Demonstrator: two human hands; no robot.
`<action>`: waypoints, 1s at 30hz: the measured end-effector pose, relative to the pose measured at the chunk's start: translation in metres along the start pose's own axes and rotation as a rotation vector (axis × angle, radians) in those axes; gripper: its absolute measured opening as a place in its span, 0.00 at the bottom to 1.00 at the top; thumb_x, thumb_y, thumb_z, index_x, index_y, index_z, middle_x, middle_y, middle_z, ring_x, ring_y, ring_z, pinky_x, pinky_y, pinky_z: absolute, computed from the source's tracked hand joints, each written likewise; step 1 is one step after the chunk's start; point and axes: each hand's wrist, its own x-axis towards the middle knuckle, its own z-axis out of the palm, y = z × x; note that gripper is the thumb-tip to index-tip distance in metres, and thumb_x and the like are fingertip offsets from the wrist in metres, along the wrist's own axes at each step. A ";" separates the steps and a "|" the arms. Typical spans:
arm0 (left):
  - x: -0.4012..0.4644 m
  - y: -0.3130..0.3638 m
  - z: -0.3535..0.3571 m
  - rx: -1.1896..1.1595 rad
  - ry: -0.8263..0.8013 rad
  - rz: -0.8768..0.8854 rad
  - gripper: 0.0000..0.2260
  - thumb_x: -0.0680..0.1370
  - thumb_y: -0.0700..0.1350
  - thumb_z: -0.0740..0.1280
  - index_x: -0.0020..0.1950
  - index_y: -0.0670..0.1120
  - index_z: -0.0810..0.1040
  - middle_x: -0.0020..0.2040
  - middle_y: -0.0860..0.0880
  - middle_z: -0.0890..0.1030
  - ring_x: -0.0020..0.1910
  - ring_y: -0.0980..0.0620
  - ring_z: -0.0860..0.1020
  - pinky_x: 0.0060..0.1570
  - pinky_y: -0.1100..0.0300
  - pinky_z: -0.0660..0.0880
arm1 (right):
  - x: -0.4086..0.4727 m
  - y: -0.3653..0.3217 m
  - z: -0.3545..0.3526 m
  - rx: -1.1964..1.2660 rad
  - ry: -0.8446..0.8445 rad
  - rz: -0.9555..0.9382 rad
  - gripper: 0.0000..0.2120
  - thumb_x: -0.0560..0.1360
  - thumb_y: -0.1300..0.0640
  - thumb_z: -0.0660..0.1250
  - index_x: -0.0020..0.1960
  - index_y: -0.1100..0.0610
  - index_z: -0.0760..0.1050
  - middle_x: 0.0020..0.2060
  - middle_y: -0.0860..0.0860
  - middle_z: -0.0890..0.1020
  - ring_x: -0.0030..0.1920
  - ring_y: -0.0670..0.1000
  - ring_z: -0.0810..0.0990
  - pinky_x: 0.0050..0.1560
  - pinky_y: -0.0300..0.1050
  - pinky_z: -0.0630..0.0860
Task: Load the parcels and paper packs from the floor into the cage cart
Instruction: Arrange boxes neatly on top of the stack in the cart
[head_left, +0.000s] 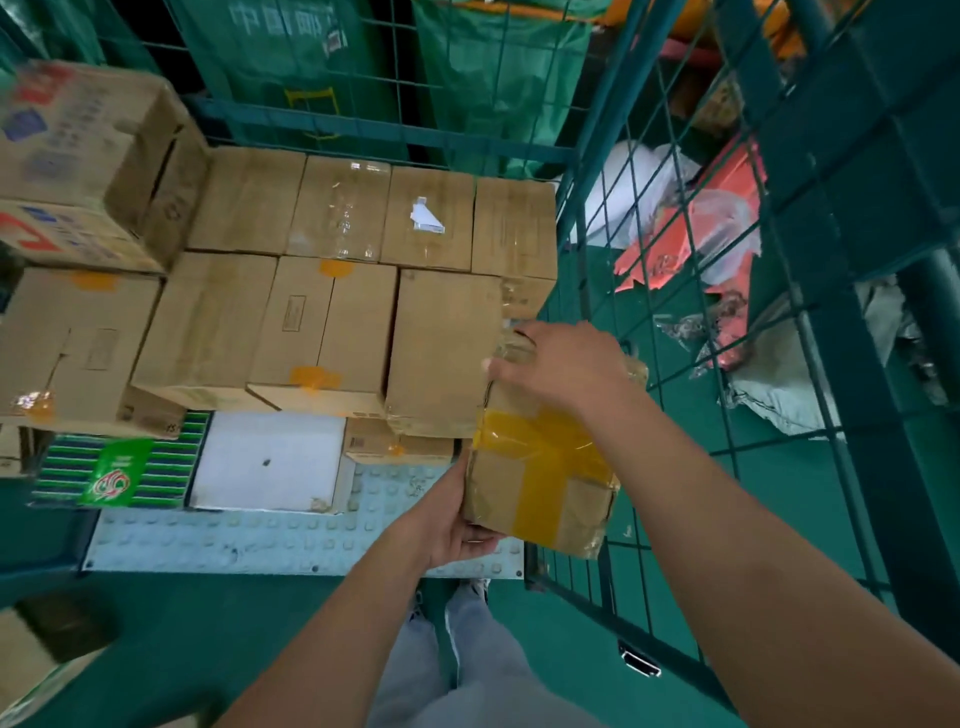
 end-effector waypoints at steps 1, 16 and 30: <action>0.002 -0.001 -0.001 -0.011 0.003 -0.003 0.38 0.76 0.76 0.54 0.62 0.47 0.83 0.50 0.43 0.87 0.42 0.49 0.84 0.44 0.55 0.80 | 0.004 -0.003 0.002 -0.030 0.000 -0.017 0.36 0.75 0.24 0.55 0.76 0.44 0.68 0.66 0.52 0.79 0.66 0.59 0.75 0.61 0.54 0.73; 0.032 -0.019 -0.003 -0.274 -0.050 -0.074 0.33 0.80 0.70 0.55 0.60 0.43 0.81 0.45 0.42 0.85 0.39 0.47 0.81 0.39 0.56 0.79 | 0.038 -0.038 0.018 -0.148 -0.077 -0.162 0.34 0.75 0.25 0.57 0.73 0.44 0.70 0.64 0.52 0.79 0.66 0.57 0.73 0.60 0.53 0.68; 0.077 0.055 0.031 -0.070 -0.044 -0.053 0.35 0.79 0.72 0.53 0.60 0.43 0.81 0.45 0.43 0.85 0.40 0.48 0.82 0.43 0.56 0.80 | 0.089 0.025 0.002 -0.040 -0.037 0.003 0.36 0.76 0.26 0.56 0.79 0.41 0.63 0.74 0.53 0.73 0.73 0.60 0.70 0.70 0.56 0.65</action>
